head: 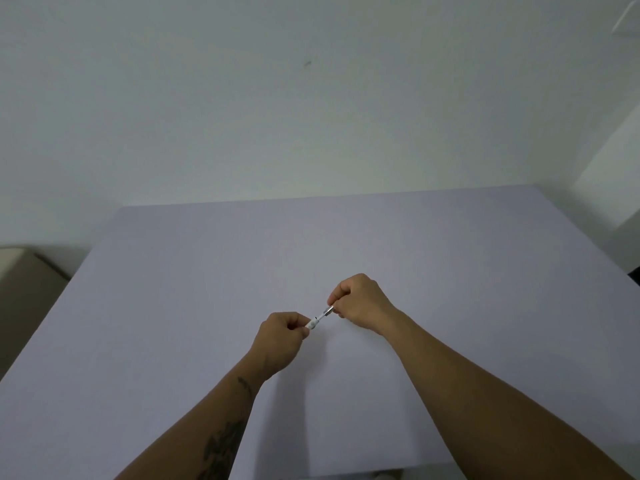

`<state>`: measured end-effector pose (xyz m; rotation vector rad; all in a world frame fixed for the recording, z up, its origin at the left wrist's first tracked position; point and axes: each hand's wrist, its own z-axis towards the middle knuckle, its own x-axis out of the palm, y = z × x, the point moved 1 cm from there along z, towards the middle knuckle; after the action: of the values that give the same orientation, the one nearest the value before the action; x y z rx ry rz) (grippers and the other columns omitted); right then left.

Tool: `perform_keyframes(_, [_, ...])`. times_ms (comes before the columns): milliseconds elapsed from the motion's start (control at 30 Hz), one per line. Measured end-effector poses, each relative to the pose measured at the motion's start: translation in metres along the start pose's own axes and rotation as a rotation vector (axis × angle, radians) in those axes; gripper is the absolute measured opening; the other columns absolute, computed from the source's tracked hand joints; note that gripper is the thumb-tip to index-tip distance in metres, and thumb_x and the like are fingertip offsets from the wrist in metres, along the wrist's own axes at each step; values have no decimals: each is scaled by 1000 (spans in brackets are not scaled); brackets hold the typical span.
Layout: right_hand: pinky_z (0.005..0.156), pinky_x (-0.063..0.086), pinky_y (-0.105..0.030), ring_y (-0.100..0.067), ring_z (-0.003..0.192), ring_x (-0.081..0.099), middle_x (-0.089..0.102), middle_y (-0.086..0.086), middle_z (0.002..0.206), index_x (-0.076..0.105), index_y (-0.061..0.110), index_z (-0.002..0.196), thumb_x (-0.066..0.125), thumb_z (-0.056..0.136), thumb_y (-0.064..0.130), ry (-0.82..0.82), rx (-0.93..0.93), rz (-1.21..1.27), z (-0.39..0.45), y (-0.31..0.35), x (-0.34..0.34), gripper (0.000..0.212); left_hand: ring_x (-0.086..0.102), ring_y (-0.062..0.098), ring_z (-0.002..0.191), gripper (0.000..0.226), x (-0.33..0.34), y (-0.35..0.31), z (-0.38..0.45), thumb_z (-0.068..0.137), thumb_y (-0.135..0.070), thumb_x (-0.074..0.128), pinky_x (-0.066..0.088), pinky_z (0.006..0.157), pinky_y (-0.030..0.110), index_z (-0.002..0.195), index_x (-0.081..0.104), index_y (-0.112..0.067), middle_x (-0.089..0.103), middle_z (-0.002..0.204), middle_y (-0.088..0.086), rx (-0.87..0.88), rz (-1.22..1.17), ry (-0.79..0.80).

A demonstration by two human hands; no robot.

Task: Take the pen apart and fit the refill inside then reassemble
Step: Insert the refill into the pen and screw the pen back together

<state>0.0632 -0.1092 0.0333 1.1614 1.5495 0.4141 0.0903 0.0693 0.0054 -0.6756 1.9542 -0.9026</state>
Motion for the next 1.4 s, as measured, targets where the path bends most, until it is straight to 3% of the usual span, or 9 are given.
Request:
perform_keyframes(200, [74,61,-38,-21,77,73,75,-2,77,74,21,72,61,86,10,3,23,8,0,-3,8,22,46,11,54,16,3,-4,5,93,-13,60,39,52,22,93,75,-16,62,69,-2,38,1,6])
perform_keyframes(467, [60,56,-21,-11,62,70,76,-6,77,75,11,82,66,81,4,42,67,179,2,-7,3,11,50,15,64,16,0,-5,7,90,-12,61,44,61,27,91,77,-17,62,69,-1,33,-91,115])
perform_keyframes(533, [58,55,-22,-10,59,67,75,-6,74,74,9,81,69,82,10,74,72,176,2,-7,1,5,54,18,68,18,-2,-5,6,90,-10,60,47,62,28,88,76,-17,64,72,3,23,-105,153])
perform_keyframes(667, [54,46,-23,-12,56,56,68,-2,66,69,12,75,73,84,33,109,87,151,3,-4,0,23,60,21,80,18,-5,-5,6,90,-6,59,53,77,36,95,76,-9,68,85,7,21,-147,223])
perform_keyframes(767, [55,46,-24,-14,62,56,66,-4,73,72,11,87,71,85,32,140,128,253,2,-3,-1,22,62,21,83,18,-5,-6,7,90,-5,58,53,86,40,98,75,-6,69,87,7,13,-171,241])
perform_keyframes(933, [56,49,-25,-15,63,56,62,-4,71,76,6,100,63,88,7,252,229,576,-2,-11,-4,19,63,25,83,16,-4,-9,7,89,-4,60,52,82,36,98,74,-4,70,87,12,-2,-197,246])
perform_keyframes(1067, [56,48,-26,-15,59,55,59,-6,73,71,6,95,61,90,5,211,248,602,-6,-16,-2,12,63,27,81,13,-1,-12,7,86,-3,64,52,81,37,95,74,-1,70,84,13,5,-212,262])
perform_keyframes(1200, [57,48,-26,-15,59,53,60,-4,68,75,5,97,60,87,1,213,219,648,-7,-16,-2,19,62,25,77,11,2,-15,6,85,-5,65,52,77,35,89,75,-2,70,80,12,16,-191,259])
perform_keyframes(1400, [56,45,-26,-15,57,49,56,-4,69,65,8,80,70,86,8,192,197,561,-9,-14,-3,7,57,15,65,7,2,-17,4,83,-6,69,48,63,25,79,74,-8,66,69,2,25,-175,235])
